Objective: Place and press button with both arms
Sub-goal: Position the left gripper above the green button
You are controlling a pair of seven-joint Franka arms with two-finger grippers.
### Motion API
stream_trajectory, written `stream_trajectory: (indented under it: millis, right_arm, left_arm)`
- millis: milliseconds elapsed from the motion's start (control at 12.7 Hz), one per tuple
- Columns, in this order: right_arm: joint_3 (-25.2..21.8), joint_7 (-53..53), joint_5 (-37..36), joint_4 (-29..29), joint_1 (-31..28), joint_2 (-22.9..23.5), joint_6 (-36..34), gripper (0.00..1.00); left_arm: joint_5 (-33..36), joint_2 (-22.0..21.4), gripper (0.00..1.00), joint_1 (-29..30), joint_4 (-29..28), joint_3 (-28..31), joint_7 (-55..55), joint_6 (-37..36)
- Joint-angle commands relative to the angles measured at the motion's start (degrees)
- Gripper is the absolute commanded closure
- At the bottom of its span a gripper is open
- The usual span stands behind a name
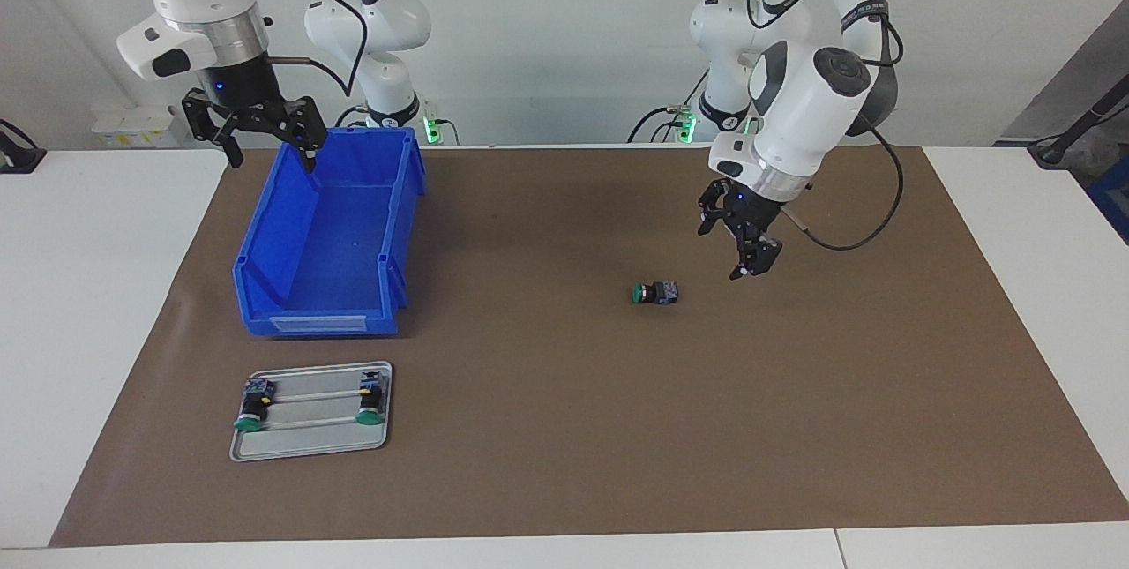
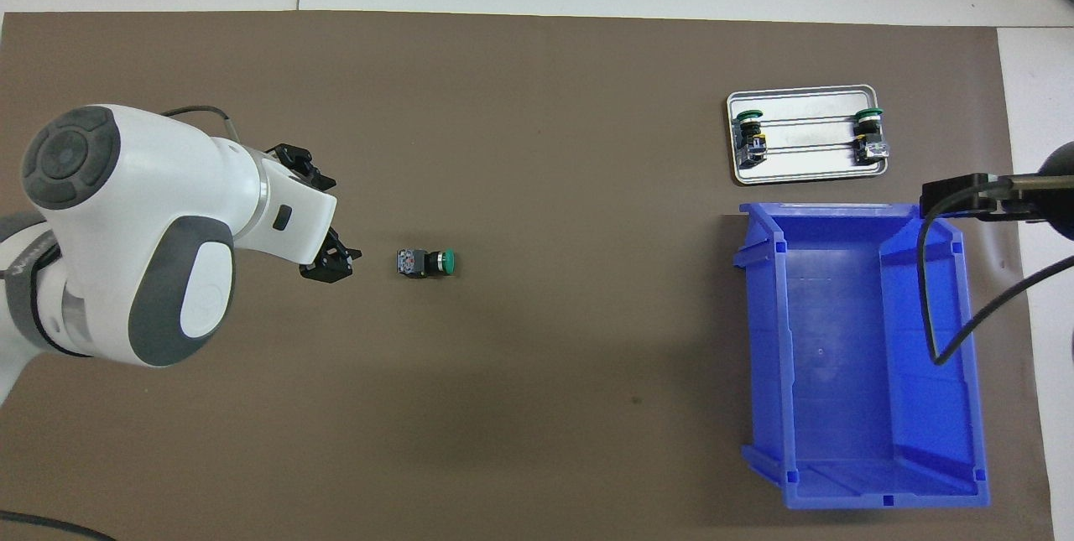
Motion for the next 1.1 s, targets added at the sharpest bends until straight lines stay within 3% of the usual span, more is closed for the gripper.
stream_trajectory:
  millis: [0,315,788,1024]
  right_arm:
    - [0.2,-1.6,1.6,-0.8,0.0,0.0,1.1,0.00]
    - [0.3,-1.6,1.7,-1.4,-0.2,-0.1,1.0,0.00]
    - [0.4,-1.5,1.7,-2.1,0.1,-0.2,1.4,0.00]
    - [0.4,-1.5,1.7,-2.1,0.1,-0.2,1.4,0.00]
  left_arm:
    - [-1.0,-0.9,0.00,-0.1,-3.4,0.8,8.6,1.7]
    - [-1.0,0.4,0.04,-3.0,-6.6,0.7,9.5,9.4]
    - [-1.0,7.2,0.03,-5.9,-6.3,0.7,9.1,14.9]
    - [-1.1,9.1,0.03,-8.3,-4.8,0.8,3.4,15.9]
